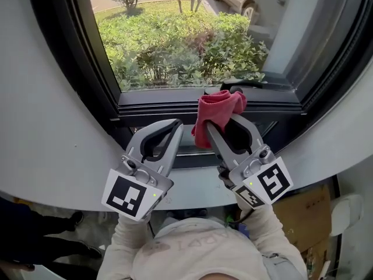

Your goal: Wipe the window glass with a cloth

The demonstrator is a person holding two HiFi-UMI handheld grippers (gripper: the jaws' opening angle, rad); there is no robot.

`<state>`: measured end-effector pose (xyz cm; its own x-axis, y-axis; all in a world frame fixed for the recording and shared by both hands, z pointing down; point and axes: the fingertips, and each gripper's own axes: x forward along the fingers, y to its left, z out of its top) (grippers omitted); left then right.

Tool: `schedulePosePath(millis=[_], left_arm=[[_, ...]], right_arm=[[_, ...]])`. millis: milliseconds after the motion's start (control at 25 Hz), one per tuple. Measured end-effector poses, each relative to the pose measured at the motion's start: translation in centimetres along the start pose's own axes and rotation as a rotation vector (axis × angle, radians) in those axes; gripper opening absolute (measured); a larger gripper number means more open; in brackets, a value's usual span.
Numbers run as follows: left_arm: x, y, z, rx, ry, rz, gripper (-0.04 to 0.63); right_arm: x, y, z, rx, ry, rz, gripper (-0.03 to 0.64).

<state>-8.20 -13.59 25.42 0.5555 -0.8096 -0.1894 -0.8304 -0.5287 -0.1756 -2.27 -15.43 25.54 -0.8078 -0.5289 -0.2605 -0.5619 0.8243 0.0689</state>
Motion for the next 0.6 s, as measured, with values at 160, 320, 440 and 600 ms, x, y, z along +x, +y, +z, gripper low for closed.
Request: schedulePosePath(millis=[160,320,440,600], left_arm=[[0.17,-0.06,0.06,-0.004,-0.007,-0.006,0.0],[0.44,-0.23,0.14,-0.004,-0.013,-0.015,0.0],[0.53,-0.24,0.01,-0.007,-0.01,-0.016,0.0],[0.59,-0.18,-0.28,-0.013,-0.002,-0.014,0.0]], right_arm=[[-0.17,0.01,-0.07,0.0,0.005,-0.002,0.114],[-0.29,-0.06,-0.04,-0.001,0.007,-0.004,0.112],[-0.32,-0.04,-0.13,0.002,0.006,-0.005,0.112],[-0.33,-0.04,-0.34,0.009,0.006,-0.005,0.112]])
